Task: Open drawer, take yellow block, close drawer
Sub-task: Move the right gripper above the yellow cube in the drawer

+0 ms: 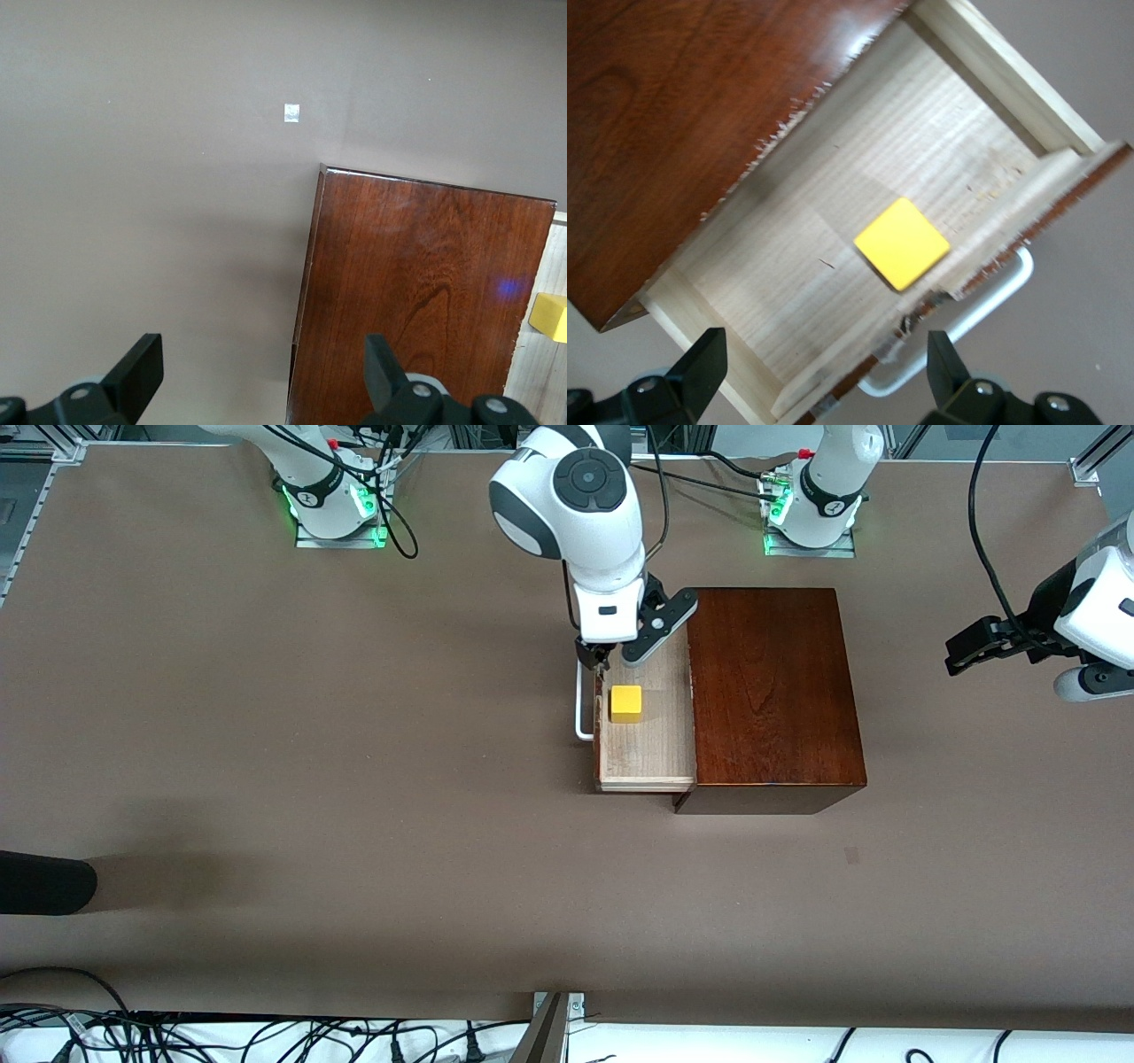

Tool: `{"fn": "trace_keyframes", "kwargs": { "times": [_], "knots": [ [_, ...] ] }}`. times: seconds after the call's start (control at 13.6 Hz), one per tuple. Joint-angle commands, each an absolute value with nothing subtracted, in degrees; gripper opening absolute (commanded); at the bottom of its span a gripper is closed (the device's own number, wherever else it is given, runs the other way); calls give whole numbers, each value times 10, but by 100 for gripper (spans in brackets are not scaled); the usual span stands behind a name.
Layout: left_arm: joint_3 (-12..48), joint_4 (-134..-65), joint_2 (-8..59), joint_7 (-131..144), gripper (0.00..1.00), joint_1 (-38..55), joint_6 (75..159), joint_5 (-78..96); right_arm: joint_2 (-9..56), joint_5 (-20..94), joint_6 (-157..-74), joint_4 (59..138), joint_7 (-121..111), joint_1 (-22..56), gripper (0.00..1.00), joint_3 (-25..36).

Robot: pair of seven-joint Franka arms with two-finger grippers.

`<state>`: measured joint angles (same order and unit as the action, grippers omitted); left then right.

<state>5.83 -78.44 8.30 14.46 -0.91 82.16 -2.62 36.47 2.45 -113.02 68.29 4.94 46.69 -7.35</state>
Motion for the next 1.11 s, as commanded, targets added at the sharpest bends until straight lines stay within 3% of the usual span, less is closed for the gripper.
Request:
{"fn": "trace_keyframes", "kwargs": {
  "times": [0.0, 0.52, 1.03],
  "knots": [
    [59, -797, 69, 145, 100, -15, 827, -15, 382, 23, -1138, 662, -26, 472, 100, -70],
    [54, -797, 68, 145, 100, -19, 827, -13, 428, -14, -1176, 662, -220, 470, 100, -65],
    [54, -796, 67, 144, 100, -32, 825, -12, 434, -22, -1194, 662, -277, 464, 100, -60]
  ]
}}
